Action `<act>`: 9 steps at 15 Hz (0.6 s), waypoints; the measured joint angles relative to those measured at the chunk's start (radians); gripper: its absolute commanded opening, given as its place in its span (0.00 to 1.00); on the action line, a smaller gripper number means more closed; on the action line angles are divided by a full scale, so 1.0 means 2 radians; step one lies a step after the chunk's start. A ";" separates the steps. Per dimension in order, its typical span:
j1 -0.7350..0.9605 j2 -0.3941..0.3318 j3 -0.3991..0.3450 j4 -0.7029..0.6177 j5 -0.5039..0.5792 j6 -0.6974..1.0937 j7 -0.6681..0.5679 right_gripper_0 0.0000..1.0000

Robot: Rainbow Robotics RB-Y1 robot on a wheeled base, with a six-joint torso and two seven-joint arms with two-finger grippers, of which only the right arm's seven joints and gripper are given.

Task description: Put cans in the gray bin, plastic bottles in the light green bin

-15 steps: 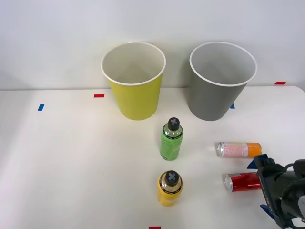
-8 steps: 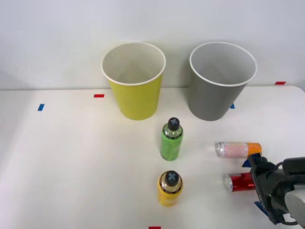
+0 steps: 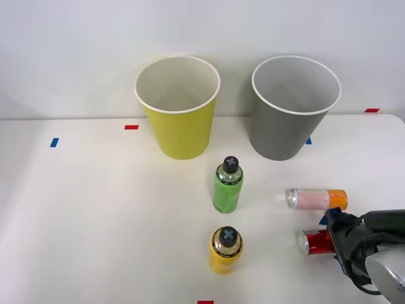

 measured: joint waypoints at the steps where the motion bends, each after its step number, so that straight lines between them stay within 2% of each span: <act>1: 0.000 -0.004 0.005 -0.001 0.004 0.000 0.003 0.39; 3: 0.001 -0.010 0.012 -0.002 0.014 0.000 0.008 0.04; 4: 0.001 -0.010 0.015 -0.002 0.020 0.000 0.010 0.00; 7: 0.012 -0.011 0.017 -0.014 0.039 0.000 0.020 0.00; 9: 0.027 -0.012 0.017 -0.031 0.054 0.000 0.049 0.00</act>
